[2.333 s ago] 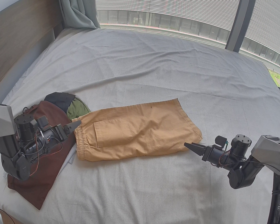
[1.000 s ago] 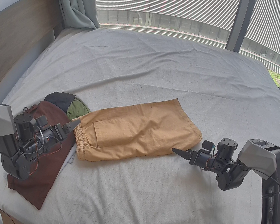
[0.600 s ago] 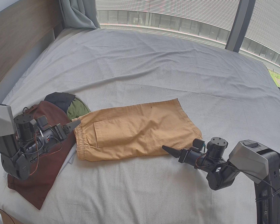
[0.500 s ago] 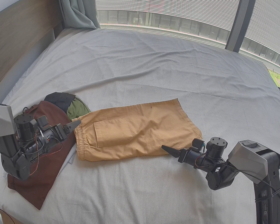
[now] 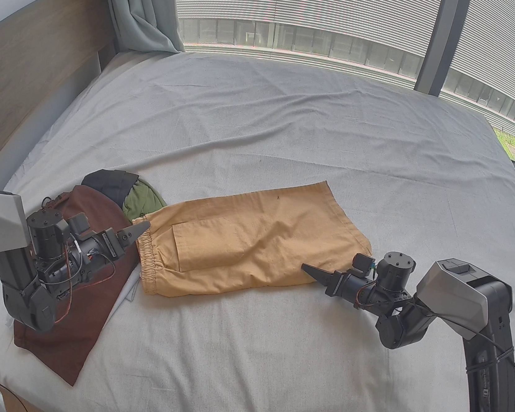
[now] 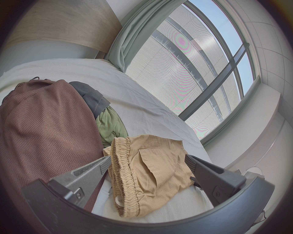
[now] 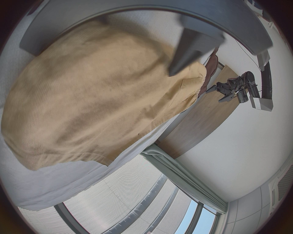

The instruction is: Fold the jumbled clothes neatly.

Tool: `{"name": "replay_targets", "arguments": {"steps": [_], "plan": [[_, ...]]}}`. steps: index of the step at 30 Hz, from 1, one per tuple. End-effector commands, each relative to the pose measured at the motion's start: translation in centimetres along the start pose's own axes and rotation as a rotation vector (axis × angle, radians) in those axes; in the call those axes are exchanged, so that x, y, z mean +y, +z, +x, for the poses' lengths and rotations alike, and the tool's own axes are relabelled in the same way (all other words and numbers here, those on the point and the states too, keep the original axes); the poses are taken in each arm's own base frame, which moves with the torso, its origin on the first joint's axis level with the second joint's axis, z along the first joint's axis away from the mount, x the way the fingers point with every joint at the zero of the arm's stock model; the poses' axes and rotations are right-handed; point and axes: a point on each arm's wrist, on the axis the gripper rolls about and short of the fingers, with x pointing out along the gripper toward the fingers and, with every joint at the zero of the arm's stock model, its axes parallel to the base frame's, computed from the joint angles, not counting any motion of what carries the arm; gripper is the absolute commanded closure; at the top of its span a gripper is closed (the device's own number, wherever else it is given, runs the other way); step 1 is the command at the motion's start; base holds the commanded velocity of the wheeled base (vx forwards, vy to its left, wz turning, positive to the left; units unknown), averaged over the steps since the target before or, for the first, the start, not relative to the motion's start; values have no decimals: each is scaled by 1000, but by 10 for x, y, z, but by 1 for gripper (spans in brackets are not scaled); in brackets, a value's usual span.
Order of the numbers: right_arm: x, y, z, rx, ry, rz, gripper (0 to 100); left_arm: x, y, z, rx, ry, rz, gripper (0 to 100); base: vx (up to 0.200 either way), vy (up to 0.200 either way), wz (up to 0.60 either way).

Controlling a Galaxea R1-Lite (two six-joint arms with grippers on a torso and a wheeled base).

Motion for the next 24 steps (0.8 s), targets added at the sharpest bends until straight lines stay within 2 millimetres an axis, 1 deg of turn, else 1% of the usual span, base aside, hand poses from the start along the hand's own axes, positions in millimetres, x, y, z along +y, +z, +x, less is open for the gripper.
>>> {"name": "replay_targets", "arguments": {"steps": [1, 10, 14, 17, 19, 23, 24], "plan": [[-2, -6, 1, 9, 1, 5, 100, 0, 0, 0, 1, 1, 0, 0, 0, 0, 0], [-2, -8, 1, 11, 2, 6, 100, 1, -1, 0, 2, 2, -1, 0, 0, 0, 0], [-3, -13, 1, 19, 0, 11, 100, 0, -1, 0, 5, 2, -1, 0, 0, 0, 0], [1, -15, -2, 21, 6, 9, 100, 0, -1, 0, 5, 2, -1, 0, 0, 0, 0], [4, -19, -6, 33, 2, 17, 100, 0, -1, 0, 6, -1, -1, 0, 0, 0, 0], [16, -12, -19, 38, 0, 19, 100, 0, -2, -1, 8, -1, -3, 0, 0, 0, 0], [17, -12, -19, 38, 0, 19, 100, 0, -2, -1, 8, -1, -3, 0, 0, 0, 0]]}}
